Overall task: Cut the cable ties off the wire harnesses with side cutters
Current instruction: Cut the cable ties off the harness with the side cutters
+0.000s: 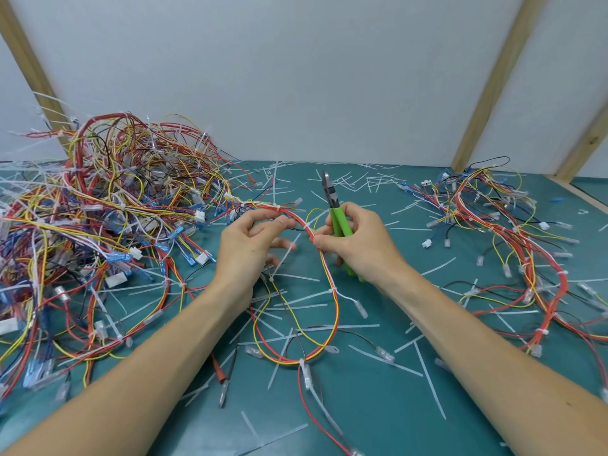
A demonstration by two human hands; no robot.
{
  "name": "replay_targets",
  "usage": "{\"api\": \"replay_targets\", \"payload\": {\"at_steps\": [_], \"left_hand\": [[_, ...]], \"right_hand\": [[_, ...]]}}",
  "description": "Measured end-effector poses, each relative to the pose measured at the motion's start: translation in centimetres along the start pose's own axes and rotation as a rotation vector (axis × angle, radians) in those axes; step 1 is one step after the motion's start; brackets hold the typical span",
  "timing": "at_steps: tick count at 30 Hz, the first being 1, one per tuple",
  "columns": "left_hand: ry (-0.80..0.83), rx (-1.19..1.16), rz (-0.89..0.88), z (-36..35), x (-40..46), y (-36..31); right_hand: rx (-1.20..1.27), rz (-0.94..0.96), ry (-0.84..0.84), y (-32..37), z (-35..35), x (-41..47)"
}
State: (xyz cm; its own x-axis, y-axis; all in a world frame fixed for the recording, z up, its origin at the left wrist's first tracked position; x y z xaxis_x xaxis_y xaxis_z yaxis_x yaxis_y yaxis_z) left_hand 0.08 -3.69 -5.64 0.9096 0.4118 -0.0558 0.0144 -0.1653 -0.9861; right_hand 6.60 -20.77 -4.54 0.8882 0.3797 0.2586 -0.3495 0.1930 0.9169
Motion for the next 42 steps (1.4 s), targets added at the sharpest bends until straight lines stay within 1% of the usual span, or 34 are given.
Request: {"api": "replay_targets", "payload": {"at_steps": [3, 7, 10, 13, 18, 22, 26, 31, 34, 42], "left_hand": [[0.069, 0.097, 0.045, -0.3, -0.1, 0.2], [0.148, 0.131, 0.004, -0.7, -0.5, 0.2], [0.124, 0.121, -0.021, -0.7, -0.6, 0.1], [0.07, 0.066, 0.006, -0.5, -0.5, 0.0], [0.026, 0.007, 0.033, -0.5, -0.6, -0.1], [-0.018, -0.03, 0.013, -0.3, -0.7, -0.4], [-0.067, -0.01, -0.036, 0.3, -0.5, -0.7], [-0.046, 0.045, -0.087, 0.3, -0.3, -0.5], [-0.033, 0.044, -0.102, 0.3, -0.3, -0.5], [0.008, 0.075, -0.136, 0.1, -0.3, -0.4]], "right_hand": [[-0.099, 0.098, -0.079, 0.6, 0.3, -0.1], [-0.256, 0.2, -0.073, 1.2, -0.2, -0.7], [-0.298, 0.246, -0.044, 1.4, -0.5, -0.9], [-0.323, 0.291, -0.022, 1.4, -0.5, -0.9], [-0.376, 0.337, -0.044, 1.5, -0.4, -0.9], [-0.407, 0.313, -0.09, 1.7, 0.4, -0.7], [-0.441, 0.274, -0.093, 1.2, 1.7, -0.2], [-0.572, 0.239, -0.036, 0.8, 2.0, 0.0], [-0.636, 0.228, -0.037, 0.6, 2.0, 0.0], [-0.653, 0.248, -0.063, 0.6, 1.9, 0.0]]}}
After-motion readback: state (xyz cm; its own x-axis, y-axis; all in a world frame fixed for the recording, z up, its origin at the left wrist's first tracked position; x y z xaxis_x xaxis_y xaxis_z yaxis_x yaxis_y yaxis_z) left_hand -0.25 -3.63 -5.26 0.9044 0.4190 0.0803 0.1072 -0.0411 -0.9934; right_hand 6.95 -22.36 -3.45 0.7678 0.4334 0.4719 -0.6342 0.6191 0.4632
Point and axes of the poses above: each hand's wrist, its own x-axis towards the middle knuckle, its own z-axis out of the back of the hand, y = z × x, the point moved 3 cm from there along x, towards the middle knuckle, and after that the axes turned 6 degrees about z, right-handed, at the moved point
